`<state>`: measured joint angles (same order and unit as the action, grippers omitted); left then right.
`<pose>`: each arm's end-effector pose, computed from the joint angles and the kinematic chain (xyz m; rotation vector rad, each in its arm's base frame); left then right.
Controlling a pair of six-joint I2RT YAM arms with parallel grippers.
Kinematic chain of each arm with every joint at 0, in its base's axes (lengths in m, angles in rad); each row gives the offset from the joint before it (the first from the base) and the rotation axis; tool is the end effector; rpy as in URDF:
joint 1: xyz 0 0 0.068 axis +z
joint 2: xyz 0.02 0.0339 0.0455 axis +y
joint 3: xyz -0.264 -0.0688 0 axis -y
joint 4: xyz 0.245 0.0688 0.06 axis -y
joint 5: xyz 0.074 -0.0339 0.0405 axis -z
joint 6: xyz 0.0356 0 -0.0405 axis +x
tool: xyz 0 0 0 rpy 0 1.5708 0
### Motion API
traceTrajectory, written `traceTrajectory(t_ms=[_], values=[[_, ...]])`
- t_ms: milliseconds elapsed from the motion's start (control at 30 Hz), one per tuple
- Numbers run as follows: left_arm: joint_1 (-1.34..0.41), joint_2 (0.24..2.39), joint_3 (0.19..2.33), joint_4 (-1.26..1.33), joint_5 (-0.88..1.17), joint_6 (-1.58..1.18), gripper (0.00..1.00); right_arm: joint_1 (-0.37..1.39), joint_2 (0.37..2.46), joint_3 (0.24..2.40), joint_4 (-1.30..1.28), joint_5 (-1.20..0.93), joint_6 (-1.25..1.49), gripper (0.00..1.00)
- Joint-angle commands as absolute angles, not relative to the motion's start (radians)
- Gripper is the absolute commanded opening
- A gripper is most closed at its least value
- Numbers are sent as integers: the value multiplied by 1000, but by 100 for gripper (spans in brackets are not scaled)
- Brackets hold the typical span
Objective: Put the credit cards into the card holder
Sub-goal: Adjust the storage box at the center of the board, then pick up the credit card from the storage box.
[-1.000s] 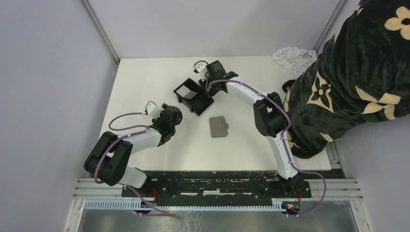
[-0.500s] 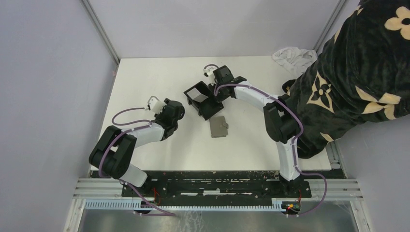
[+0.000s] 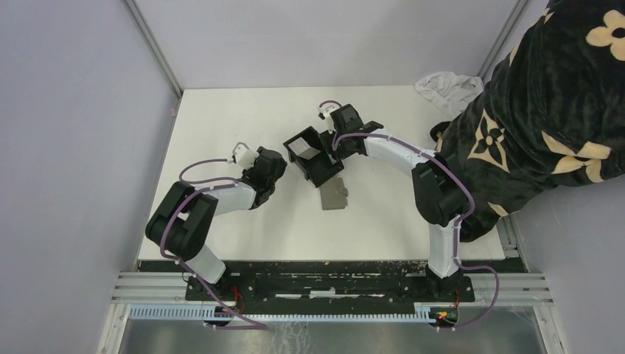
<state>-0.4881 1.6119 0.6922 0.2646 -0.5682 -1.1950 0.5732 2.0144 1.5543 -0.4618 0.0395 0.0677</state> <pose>0.2824 -0.1282 0.1554 -1.0151 1.8744 -0.3648 0.3752 0.2405 0.2096 -0.6103 2.4296 0.2184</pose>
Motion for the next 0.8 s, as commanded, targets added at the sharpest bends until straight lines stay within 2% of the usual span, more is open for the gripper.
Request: traceTrajectory(t_ms=[0,200,500,767], values=[[-483,1611,730,314,-551,-1151,64,572,1909,1592,-421,71,80,63],[-483,1624,736,333,-521,-1144,64,587,1923,1701,-465,17,72,63],[-469,1669,760,360,-469,-1122,64,608,2072,1891,-514,-139,101,59],[-448,1699,763,400,-422,-1105,64,611,2191,2012,-552,-184,109,58]])
